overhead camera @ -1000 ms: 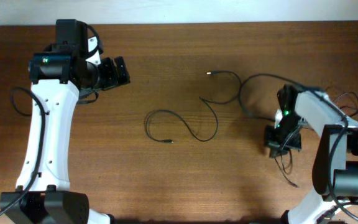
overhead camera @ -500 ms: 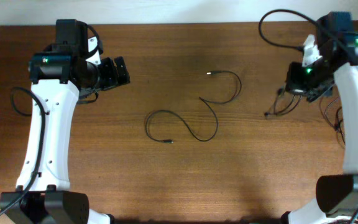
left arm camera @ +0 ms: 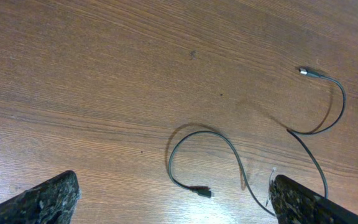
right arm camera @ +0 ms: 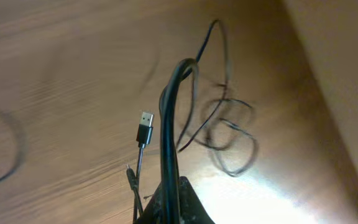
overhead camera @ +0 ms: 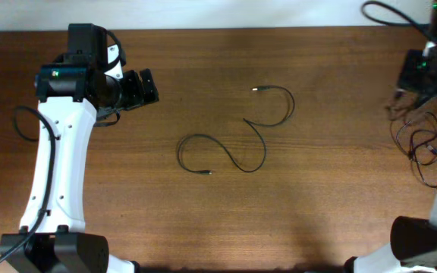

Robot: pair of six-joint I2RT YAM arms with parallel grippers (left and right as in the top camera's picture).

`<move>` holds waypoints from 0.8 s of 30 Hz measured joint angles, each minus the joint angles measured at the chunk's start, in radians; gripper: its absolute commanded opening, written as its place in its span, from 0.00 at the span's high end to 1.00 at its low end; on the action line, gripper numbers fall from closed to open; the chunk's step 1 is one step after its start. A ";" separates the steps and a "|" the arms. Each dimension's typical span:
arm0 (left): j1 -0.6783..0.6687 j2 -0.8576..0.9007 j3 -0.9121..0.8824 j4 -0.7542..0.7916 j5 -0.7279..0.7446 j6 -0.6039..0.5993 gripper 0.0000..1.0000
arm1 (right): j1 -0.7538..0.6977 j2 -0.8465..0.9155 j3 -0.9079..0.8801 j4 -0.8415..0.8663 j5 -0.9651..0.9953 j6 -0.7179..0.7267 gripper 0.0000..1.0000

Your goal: Untangle cables

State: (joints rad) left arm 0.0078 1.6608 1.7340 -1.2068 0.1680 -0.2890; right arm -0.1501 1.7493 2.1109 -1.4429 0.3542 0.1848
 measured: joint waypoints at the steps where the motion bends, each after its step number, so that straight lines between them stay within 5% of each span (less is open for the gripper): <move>1: 0.000 0.000 0.000 0.000 0.000 0.000 0.01 | -0.017 0.006 0.000 0.000 0.010 0.008 0.96; 19: 0.000 0.000 0.000 0.000 0.000 0.000 0.01 | -0.282 0.248 -0.073 0.017 -0.081 0.055 0.91; 24: 0.000 0.000 0.000 0.000 0.000 0.000 0.01 | -0.282 0.314 -0.073 0.021 -0.111 0.057 0.58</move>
State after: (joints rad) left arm 0.0078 1.6608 1.7340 -1.2072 0.1680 -0.2890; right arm -0.4316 2.0628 2.0377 -1.4223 0.2428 0.2417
